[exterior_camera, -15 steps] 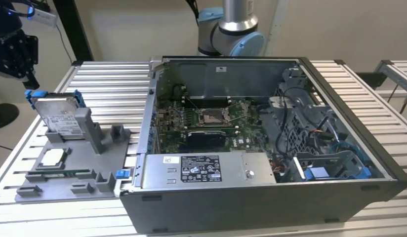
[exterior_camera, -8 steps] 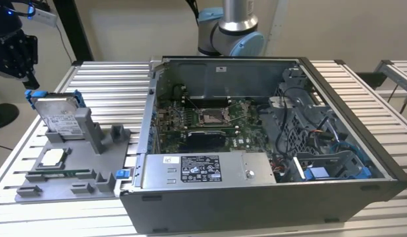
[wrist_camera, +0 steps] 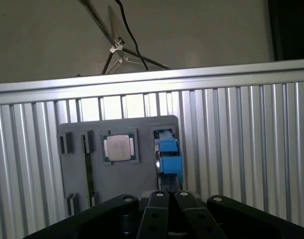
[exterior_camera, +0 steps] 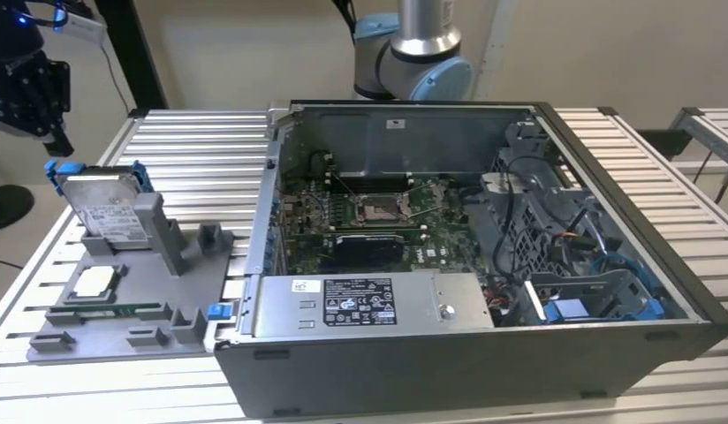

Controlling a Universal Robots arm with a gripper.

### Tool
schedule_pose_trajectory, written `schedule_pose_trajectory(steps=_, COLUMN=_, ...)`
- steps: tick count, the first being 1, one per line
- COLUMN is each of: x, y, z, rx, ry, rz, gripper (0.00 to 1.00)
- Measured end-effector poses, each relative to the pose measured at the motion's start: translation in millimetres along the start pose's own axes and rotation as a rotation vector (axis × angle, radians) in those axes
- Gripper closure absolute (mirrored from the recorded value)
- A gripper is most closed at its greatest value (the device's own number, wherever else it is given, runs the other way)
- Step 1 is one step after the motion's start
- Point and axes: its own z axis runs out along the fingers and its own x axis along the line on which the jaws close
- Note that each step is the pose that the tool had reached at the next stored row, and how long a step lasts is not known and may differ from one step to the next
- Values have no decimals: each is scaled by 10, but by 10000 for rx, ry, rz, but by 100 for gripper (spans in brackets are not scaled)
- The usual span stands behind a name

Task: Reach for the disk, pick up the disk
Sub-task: 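Pick up the disk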

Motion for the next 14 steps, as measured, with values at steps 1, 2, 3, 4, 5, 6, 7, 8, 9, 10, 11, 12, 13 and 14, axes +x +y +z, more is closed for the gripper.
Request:
schedule_pose_trajectory(steps=1, x=-7, y=1, z=0, rx=-1, ry=0, rz=-24, gripper=100)
schedule_pose_trajectory(steps=2, x=-8, y=1, z=0, rx=0, ry=1, rz=-46, gripper=100)
schedule_pose_trajectory(steps=3, x=-8, y=1, z=0, rx=0, ry=1, rz=-54, gripper=100)
schedule_pose_trajectory(steps=4, x=-8, y=1, z=0, rx=0, ry=1, rz=-57, gripper=100)
schedule_pose_trajectory(steps=5, x=-8, y=1, z=0, rx=0, ry=1, rz=-71, gripper=100)
schedule_pose_trajectory(steps=6, x=-8, y=1, z=0, rx=-1, ry=2, rz=-84, gripper=100)
schedule_pose_trajectory(steps=7, x=-8, y=1, z=0, rx=0, ry=2, rz=-86, gripper=100)
schedule_pose_trajectory(steps=8, x=-8, y=1, z=0, rx=-1, ry=2, rz=-89, gripper=100)
schedule_pose_trajectory(steps=9, x=-8, y=1, z=0, rx=0, ry=2, rz=-91, gripper=100)
schedule_pose_trajectory(steps=10, x=-8, y=1, z=0, rx=0, ry=2, rz=-93, gripper=100)
schedule_pose_trajectory(steps=11, x=-8, y=1, z=0, rx=0, ry=2, rz=-96, gripper=100)
schedule_pose_trajectory(steps=12, x=-8, y=1, z=0, rx=-1, ry=2, rz=-98, gripper=100)
schedule_pose_trajectory(steps=13, x=-8, y=1, z=0, rx=0, ry=2, rz=-101, gripper=100)
schedule_pose_trajectory(steps=14, x=-8, y=1, z=0, rx=-1, ry=2, rz=-103, gripper=100)
